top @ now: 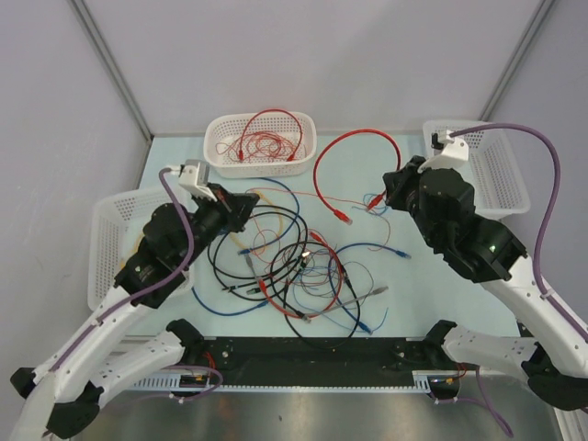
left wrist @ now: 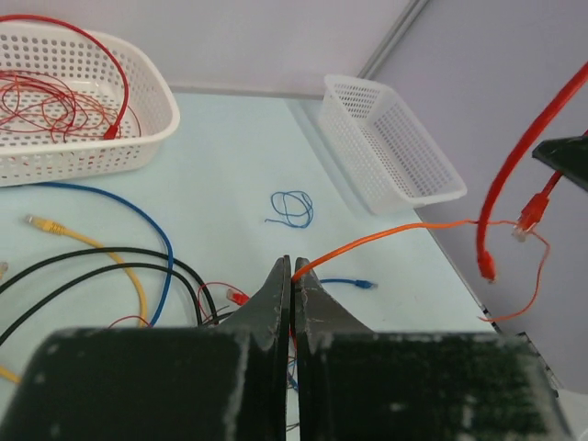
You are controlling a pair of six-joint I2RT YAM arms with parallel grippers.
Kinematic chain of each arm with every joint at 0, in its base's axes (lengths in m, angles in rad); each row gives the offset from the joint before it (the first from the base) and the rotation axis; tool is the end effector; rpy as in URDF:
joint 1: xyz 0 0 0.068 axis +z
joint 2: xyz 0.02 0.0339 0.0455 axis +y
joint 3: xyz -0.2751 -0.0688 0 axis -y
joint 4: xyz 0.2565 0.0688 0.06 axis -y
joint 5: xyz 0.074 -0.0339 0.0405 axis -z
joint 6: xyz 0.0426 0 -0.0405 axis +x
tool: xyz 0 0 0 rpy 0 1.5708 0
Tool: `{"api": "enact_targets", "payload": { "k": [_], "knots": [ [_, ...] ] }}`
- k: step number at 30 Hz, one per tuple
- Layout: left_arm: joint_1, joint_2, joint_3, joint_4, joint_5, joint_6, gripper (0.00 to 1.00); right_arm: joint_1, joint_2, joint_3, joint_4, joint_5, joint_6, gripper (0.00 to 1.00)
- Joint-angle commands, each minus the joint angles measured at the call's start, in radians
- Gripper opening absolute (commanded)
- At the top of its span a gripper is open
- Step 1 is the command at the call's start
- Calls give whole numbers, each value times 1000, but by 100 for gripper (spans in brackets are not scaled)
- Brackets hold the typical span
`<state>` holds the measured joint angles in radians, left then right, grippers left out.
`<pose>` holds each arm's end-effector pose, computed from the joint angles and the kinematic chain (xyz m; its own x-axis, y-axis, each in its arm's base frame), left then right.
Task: Untangle the cables
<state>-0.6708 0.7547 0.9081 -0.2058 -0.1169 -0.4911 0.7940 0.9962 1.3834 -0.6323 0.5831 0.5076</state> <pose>0.1441 -0.1080 0.3944 -0.2843 -0.3723 -0.8835 0.4446 0.7652 -0.4656 0.1511 0.1202 0.4702 -0.2560 0.3184 -0.9127 -0.1103 0.9284 0.3548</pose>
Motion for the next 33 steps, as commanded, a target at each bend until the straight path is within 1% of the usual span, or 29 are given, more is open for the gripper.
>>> {"api": "enact_targets", "payload": {
  "k": [1, 2, 3, 5, 6, 7, 9, 10, 13, 18, 24, 25, 26, 33],
  "knots": [
    [5, 67, 151, -194, -44, 8, 0, -22, -36, -10, 3, 133, 16, 0],
    [20, 96, 176, -242, -56, 6, 0, -30, -41, -14, -9, 158, 12, 0],
    [34, 103, 198, -256, -61, 8, 0, -68, -44, -23, -24, 173, 20, 0],
    [80, 113, 267, -283, -67, 2, 0, -134, -62, -40, -67, 120, 48, 0],
    [98, 118, 294, -288, -66, -4, 0, -198, -70, -72, -72, 89, 74, 0],
    [114, 123, 358, -293, -61, -7, 0, -234, -76, -87, -78, 17, 91, 0],
    [126, 153, 432, -303, -79, -6, 0, -301, -90, -128, -72, -47, 126, 0],
    [126, 166, 501, -305, -82, -4, 0, -312, -94, -167, -67, -87, 135, 0],
    [126, 218, 587, -285, -81, -7, 0, -323, -94, -217, -49, -138, 158, 0],
    [138, 313, 653, -270, -78, -9, 0, -320, -110, -251, -24, -192, 172, 0],
    [209, 529, 804, -296, -9, -1, 0, -312, -131, -270, -30, -224, 167, 0],
    [220, 596, 857, -305, 3, -1, 0, -311, -133, -271, -30, -229, 167, 0],
    [241, 626, 880, -305, 13, 0, 0, -309, -133, -274, -30, -232, 154, 0],
    [342, 892, 1097, -296, 39, -17, 0, -315, -120, -287, -14, -242, 109, 0]
  ]
}}
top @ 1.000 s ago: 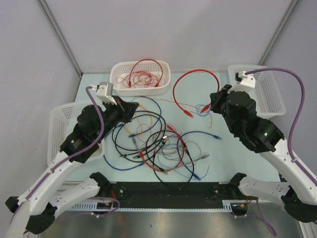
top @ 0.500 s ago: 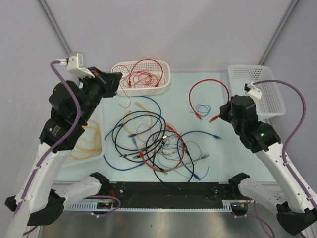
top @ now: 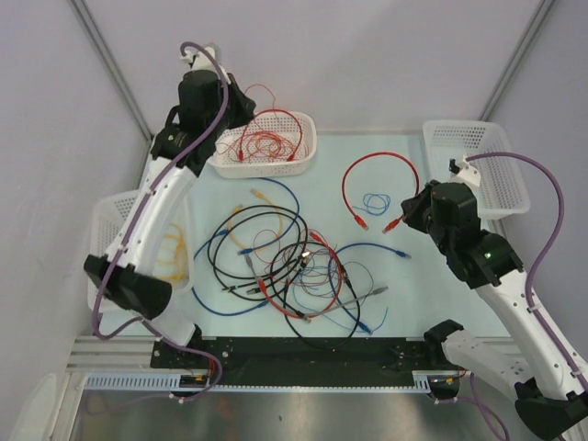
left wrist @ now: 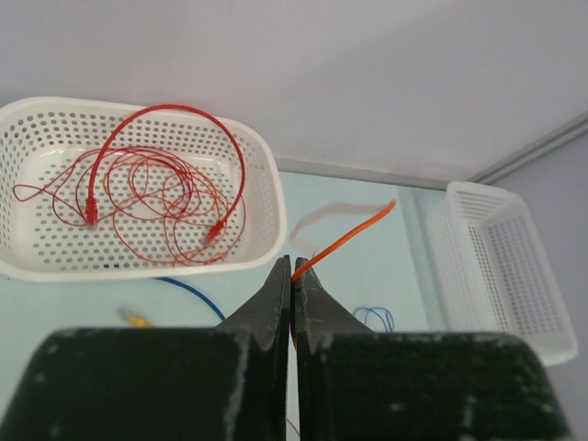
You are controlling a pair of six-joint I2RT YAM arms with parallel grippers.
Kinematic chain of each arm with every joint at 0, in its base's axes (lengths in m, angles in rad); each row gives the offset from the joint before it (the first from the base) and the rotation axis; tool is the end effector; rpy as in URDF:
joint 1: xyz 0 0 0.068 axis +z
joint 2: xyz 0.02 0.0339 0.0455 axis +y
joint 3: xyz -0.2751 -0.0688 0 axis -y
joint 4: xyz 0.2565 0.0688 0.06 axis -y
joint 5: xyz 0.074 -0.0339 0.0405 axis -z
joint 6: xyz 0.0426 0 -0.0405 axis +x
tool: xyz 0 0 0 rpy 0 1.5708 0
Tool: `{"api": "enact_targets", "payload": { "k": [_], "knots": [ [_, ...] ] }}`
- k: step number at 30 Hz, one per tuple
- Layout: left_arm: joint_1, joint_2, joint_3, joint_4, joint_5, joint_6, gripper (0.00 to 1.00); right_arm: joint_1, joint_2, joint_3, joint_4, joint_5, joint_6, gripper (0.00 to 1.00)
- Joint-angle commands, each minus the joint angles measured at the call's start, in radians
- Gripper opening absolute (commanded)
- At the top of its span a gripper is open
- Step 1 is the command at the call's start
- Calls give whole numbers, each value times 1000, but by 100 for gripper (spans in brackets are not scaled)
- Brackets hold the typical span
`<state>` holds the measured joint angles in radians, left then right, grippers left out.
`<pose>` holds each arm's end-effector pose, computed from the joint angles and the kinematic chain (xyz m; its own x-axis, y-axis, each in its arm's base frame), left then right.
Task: Untangle the cables
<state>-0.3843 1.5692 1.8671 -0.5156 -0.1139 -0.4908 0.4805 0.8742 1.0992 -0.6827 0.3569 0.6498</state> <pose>0.3362 -0.1308 0.4961 -0.3037 -0.3823 -0.8727 0.1434 0.8872 -0.4386 0.1686 0.0711 0.3899 -0.4059 0.4277 -0.8077 0.1135 0.9005 0.4198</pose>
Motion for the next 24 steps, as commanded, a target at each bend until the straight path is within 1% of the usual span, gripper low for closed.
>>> {"api": "enact_targets", "payload": {
  "k": [1, 2, 3, 4, 5, 6, 7, 8, 10, 14, 18, 20, 24],
  "knots": [
    [65, 110, 194, 15, 36, -20, 0, -3, 6, -2, 41, -18, -36, 0],
    [85, 138, 228, 11, 40, -23, 0, -5, 12, -2, 46, -21, -38, 0],
    [96, 202, 262, 9, 45, -28, 0, -6, 17, -2, 54, -24, -41, 0],
    [105, 231, 333, 5, 51, -29, 0, -6, 22, -2, 58, -26, -41, 0],
    [123, 262, 371, 0, 57, -35, 0, -6, 26, -2, 64, -27, -44, 0],
    [133, 323, 404, -1, 65, -48, 0, -8, 40, -2, 71, -26, -42, 0],
    [143, 347, 456, 14, 75, -57, 0, -8, 48, -2, 78, -24, -38, 0],
    [166, 371, 471, 29, 86, -67, 0, -10, 55, -2, 81, -26, -36, 0],
    [195, 420, 484, 73, 106, -101, 0, -10, 86, -2, 106, -36, -38, 0],
    [219, 494, 498, 106, 154, -132, 0, -11, 129, -2, 144, -45, -53, 0],
    [222, 557, 485, 124, 154, -118, 0, -13, 161, -2, 146, -49, -53, 0],
    [226, 593, 471, 170, 152, -112, 0, -16, 174, -2, 141, -59, -44, 0],
    [242, 681, 492, 209, 158, -137, 0, -16, 187, -4, 133, -70, -30, 0]
  ]
}}
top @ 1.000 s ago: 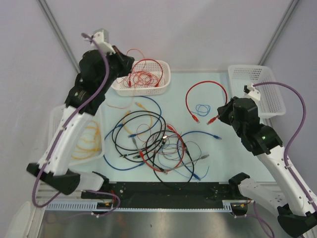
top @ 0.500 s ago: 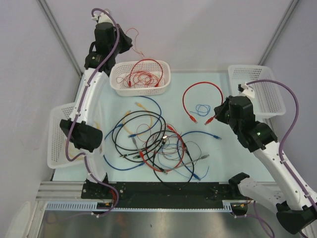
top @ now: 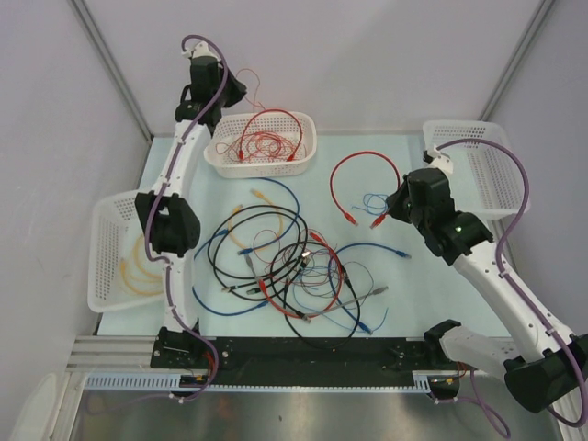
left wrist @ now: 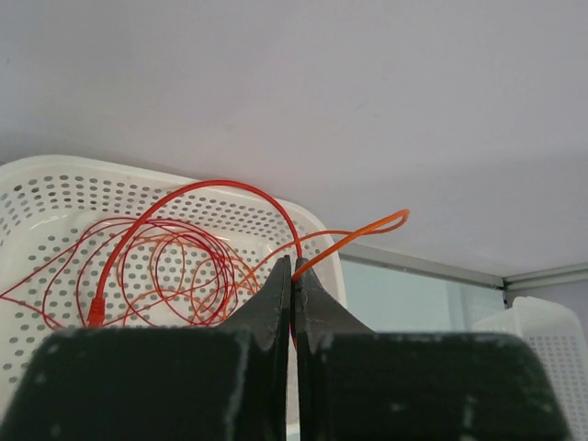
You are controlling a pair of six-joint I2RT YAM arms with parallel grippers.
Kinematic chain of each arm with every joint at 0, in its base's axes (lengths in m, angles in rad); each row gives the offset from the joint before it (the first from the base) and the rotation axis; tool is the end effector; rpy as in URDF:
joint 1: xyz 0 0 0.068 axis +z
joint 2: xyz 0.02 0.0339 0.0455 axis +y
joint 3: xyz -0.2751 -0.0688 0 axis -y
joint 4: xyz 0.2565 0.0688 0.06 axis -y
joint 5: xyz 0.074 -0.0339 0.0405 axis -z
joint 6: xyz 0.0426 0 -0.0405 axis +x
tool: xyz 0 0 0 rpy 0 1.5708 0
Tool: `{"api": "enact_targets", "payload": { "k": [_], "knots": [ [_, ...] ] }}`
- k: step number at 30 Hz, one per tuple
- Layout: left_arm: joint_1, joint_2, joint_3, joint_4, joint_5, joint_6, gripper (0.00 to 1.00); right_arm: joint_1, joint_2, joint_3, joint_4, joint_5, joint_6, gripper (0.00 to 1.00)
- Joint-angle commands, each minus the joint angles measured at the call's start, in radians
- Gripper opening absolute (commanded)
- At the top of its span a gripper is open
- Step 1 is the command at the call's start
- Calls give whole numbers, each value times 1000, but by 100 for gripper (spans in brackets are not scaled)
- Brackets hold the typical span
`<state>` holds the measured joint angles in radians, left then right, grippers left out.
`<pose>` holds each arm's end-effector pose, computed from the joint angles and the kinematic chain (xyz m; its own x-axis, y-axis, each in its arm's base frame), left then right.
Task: Untangle the cables
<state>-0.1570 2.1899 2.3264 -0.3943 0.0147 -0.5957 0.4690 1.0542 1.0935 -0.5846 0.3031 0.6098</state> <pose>0.5316 -0.0848 0.4022 -0.3040 -0.5199 -0.7983 -0.0003 0.8380 -0.5456 0.2163 0.0954 0.3633 -0.4960 0.3615 -0.7895 0.0979 0.9267 0.3627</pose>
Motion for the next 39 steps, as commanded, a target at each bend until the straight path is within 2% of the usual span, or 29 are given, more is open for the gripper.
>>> {"api": "enact_targets", "payload": {
  "k": [1, 4, 5, 6, 8, 10, 11, 13, 17, 20, 21, 22, 24, 28, 29, 32, 33, 39],
  "knots": [
    [19, 77, 50, 89, 34, -32, 0, -3, 10, 2, 32, -15, 8, 0],
    [31, 117, 62, 92, 74, -42, 0, -3, 16, 0, 34, -1, -1, 0],
    [34, 114, 57, 92, 97, -50, 24, -4, 24, 0, 35, 2, -1, 0],
    [36, 91, 22, 101, 100, -58, 37, -3, 27, 0, 38, 4, -2, 0],
    [34, 32, -45, 172, 85, -50, 55, -4, 33, 0, 54, -7, -1, 0],
    [28, -71, -156, 257, 76, -39, 66, 0, 46, 0, 61, -24, 2, 0],
    [24, -97, -179, 276, 67, -6, 99, 3, 47, -1, 68, -27, 4, 0],
    [5, -163, -202, 272, 21, 26, 100, 11, 53, -1, 69, -25, 4, 0],
    [-29, -286, -266, 233, 14, 45, 100, 48, 33, -4, 88, -10, 1, 0],
    [-100, -454, -485, 314, 2, 46, 100, 74, 9, -6, 109, -25, -19, 0],
    [-157, -508, -634, 389, -11, 51, 100, 80, 3, -6, 112, -32, -22, 0],
    [-186, -553, -707, 455, -65, 60, 100, 88, -16, -6, 114, -36, -21, 0],
    [-242, -674, -894, 596, -64, 118, 100, 100, -28, -6, 111, -62, -33, 0],
    [-271, -765, -1036, 698, 242, 103, 100, 112, -65, -6, 71, -101, -30, 0],
    [-271, -778, -1058, 712, 358, 103, 99, 117, -80, -6, 66, -114, -31, 0],
    [-274, -832, -1154, 833, 532, 77, 100, 137, -106, -6, 48, -133, -35, 0],
    [-279, -844, -1191, 880, 568, 76, 99, 141, -124, -6, 45, -136, -35, 0],
    [-328, -912, -1240, 868, 726, 141, 99, 160, -172, -6, 17, -197, -36, 0]
  ]
}}
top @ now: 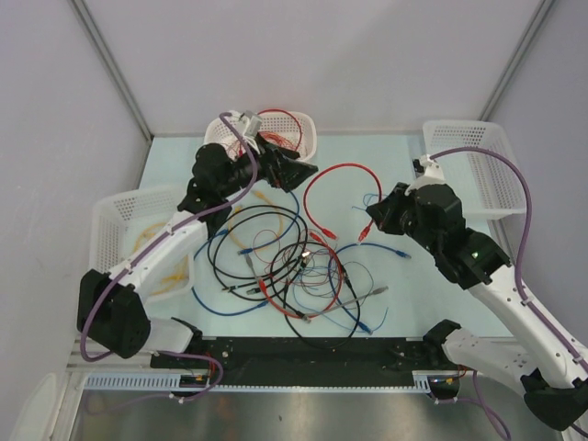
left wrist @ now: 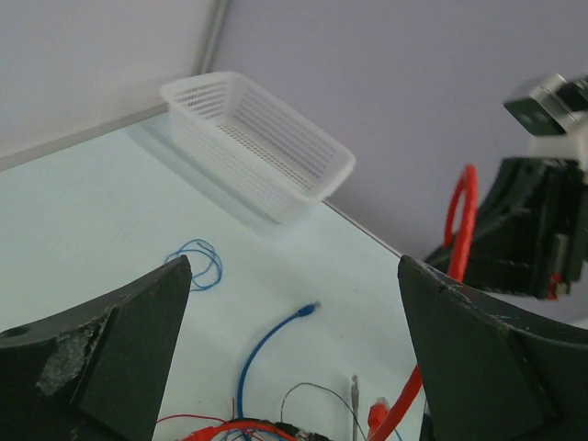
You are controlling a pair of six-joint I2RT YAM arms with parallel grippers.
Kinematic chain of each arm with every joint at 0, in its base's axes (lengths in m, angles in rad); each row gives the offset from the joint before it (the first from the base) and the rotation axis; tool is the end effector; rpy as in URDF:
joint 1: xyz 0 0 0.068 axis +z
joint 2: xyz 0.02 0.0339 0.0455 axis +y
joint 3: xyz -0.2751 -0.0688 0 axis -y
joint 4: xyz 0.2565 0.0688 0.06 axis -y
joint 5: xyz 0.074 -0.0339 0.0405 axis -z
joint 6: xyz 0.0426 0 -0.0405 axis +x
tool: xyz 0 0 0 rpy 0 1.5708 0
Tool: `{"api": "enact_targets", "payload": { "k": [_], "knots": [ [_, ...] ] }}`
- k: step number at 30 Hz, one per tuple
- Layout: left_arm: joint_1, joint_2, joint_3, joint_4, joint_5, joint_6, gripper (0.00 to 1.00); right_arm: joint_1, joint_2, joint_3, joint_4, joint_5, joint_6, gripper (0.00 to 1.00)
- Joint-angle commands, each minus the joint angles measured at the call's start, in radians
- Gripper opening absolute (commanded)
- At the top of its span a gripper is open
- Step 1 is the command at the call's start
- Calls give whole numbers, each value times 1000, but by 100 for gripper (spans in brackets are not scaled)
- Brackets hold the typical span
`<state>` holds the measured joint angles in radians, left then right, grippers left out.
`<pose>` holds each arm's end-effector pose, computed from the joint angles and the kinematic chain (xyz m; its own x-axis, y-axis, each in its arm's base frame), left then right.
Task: Untangle the cables
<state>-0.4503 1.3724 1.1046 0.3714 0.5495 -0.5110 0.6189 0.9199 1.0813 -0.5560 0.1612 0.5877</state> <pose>0.2953 -0.1675 0.3846 -0.3290 -0.3042 -0.8940 0.7772 0.4505 -0.4393 0.1701 0.1128 0.3882 -0.5112 0.3078 -0.8025 -0.2025 0.8643 0.4605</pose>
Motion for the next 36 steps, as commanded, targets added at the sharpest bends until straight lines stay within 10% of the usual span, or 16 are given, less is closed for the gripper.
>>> {"api": "enact_targets", "payload": {
  "k": [1, 28, 31, 36],
  "knots": [
    [-40, -125, -31, 109, 194, 68, 100, 13, -41, 6, -21, -57, -12, 0],
    [-113, -181, -144, 86, 185, 117, 100, 90, -24, 6, 5, -123, 1, 0],
    [-128, -147, -132, 71, 228, 127, 85, 94, -16, 6, 8, -140, -3, 0],
    [-139, -107, -83, 4, 230, 155, 9, 96, -12, 6, -1, -129, -11, 0]
  ]
}}
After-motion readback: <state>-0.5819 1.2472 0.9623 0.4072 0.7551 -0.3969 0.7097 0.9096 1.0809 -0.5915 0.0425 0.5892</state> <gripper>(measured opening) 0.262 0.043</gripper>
